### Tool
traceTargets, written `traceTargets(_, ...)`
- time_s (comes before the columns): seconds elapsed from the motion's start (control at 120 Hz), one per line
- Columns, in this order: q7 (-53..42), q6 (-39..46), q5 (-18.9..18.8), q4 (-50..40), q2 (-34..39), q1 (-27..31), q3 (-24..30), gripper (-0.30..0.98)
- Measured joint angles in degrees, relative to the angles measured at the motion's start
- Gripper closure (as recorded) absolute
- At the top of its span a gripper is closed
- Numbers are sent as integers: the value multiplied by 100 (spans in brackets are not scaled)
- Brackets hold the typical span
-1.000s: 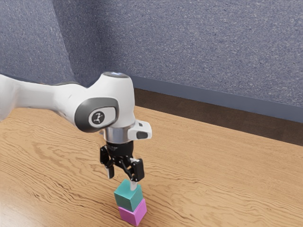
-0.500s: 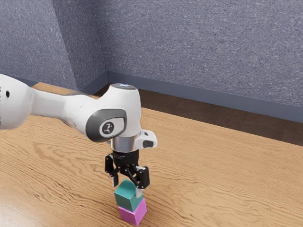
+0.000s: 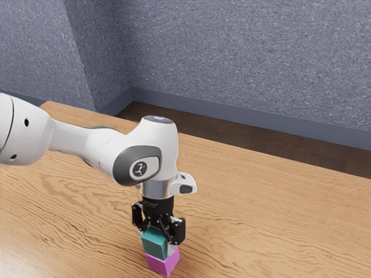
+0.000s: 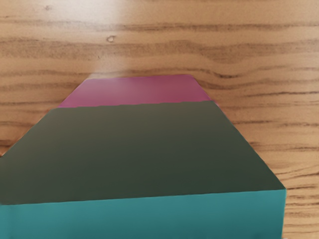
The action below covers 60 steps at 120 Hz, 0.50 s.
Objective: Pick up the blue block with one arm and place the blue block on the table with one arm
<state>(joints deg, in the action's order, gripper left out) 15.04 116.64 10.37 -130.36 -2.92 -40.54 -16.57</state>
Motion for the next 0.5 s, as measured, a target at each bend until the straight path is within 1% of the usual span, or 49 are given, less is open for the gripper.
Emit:
traceTargets(0.075,9,13,16,0,-7,-10,-4,25)
traceTargets(0.142,20,22,16,0,-9,2,-4,29)
traceTargets(0.367,53,39,-41,93,19,4,-35,30)
traceTargets(0.417,52,40,-107,196,28,12,-52,32)
traceTargets(0.5,51,42,-263,324,29,-74,-263,31)
